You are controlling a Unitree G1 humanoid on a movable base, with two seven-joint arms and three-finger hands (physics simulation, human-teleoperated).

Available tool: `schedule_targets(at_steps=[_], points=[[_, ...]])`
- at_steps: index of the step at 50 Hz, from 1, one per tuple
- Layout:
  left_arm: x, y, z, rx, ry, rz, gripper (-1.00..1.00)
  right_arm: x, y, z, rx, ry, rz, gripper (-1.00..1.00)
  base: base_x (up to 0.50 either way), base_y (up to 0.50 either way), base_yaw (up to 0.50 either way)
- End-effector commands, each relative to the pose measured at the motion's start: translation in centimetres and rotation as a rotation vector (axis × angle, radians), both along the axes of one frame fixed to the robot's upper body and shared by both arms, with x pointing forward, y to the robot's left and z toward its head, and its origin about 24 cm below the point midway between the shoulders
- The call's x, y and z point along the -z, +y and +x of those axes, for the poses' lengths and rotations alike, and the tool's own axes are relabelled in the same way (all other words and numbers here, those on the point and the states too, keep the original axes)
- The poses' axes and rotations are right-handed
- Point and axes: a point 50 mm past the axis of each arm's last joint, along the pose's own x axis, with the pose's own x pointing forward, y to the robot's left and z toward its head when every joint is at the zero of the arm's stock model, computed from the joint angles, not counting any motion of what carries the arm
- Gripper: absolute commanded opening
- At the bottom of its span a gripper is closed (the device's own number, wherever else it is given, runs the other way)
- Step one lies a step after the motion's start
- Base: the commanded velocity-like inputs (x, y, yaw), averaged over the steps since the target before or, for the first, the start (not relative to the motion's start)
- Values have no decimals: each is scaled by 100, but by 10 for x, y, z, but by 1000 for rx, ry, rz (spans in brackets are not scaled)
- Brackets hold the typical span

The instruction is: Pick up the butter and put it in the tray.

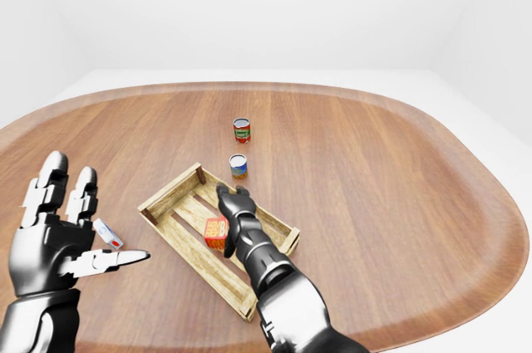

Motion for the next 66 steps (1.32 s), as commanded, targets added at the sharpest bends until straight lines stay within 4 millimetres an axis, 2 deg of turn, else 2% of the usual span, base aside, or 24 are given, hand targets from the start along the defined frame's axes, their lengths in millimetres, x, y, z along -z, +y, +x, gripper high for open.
schedule_targets(at_steps=[1,7,19,34,40,57,66], points=[[0,0,0,-1,-1,-1,100,-13,8,6,-24,-51,16,100,0,0,0],[-1,1,-1,-2,-6,-2,100,-39,20,12,-87,-156,39,100,0,0,0],[-2,2,-2,-4,-11,-2,100,-79,23,5,-210,-297,-30,100,0,0,0],[-1,0,-2,1,-6,1,100,-127,-5,-2,-185,-423,-207,100,0,0,0],[-1,-1,-1,3,-4,1,100,-151,-23,-11,-124,-470,-292,100,0,0,0],[0,-2,0,9,1,7,100,-168,-49,-21,-20,-502,-337,100,0,0,0],[0,-3,0,10,4,9,100,-187,-81,-35,116,-543,-413,100,0,0,0]])
